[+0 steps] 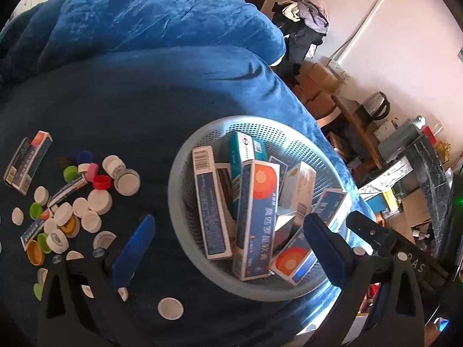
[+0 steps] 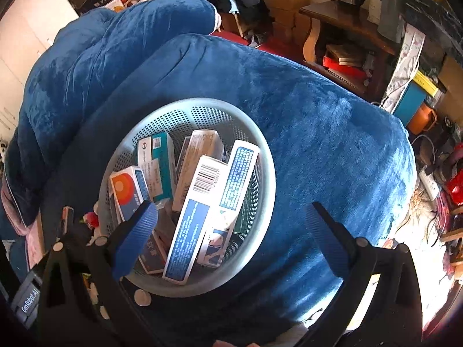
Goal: Organize objects
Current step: 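Withdraw both open tools from the basket toward the pile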
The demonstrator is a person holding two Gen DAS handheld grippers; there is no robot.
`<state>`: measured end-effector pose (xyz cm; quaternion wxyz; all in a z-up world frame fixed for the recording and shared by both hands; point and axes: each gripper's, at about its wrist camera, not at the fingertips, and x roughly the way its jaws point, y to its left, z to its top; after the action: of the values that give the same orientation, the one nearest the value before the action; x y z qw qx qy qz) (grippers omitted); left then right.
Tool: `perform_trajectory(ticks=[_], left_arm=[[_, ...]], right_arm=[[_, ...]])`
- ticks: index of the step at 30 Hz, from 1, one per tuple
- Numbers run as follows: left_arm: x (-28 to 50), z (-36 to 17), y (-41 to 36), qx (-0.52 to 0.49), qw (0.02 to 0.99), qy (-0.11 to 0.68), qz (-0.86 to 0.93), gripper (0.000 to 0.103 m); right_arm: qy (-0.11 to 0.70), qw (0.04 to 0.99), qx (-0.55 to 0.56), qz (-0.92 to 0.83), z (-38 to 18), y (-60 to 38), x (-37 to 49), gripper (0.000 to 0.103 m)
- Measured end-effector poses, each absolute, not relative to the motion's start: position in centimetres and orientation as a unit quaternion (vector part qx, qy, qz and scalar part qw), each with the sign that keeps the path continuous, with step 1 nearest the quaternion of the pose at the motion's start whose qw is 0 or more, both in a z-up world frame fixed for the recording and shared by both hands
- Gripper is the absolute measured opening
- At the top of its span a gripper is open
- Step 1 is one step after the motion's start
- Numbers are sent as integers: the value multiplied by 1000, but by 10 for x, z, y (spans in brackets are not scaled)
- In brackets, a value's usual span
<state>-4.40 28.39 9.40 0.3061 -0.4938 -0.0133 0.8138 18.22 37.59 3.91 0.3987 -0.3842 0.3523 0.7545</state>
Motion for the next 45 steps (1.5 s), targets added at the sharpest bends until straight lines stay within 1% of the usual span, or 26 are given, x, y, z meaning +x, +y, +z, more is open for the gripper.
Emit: perform_trajectory(ticks=[22,33,38,45], left_arm=[[-54,85,256,-501,287,-18,817,103],[-64,82,234,-502,272,-22,821,103],[-70,81,208,-499,257,-13,828,103],[-87,78,149,-496,220,-3,840,103]], right_arm=[[320,396,-404,760,40,361,162,103],[311,380,-409,769,43,345,138,103],[296,357,-419,781,44,325,109,103],[268,319,-437,797,44,293,67,103]])
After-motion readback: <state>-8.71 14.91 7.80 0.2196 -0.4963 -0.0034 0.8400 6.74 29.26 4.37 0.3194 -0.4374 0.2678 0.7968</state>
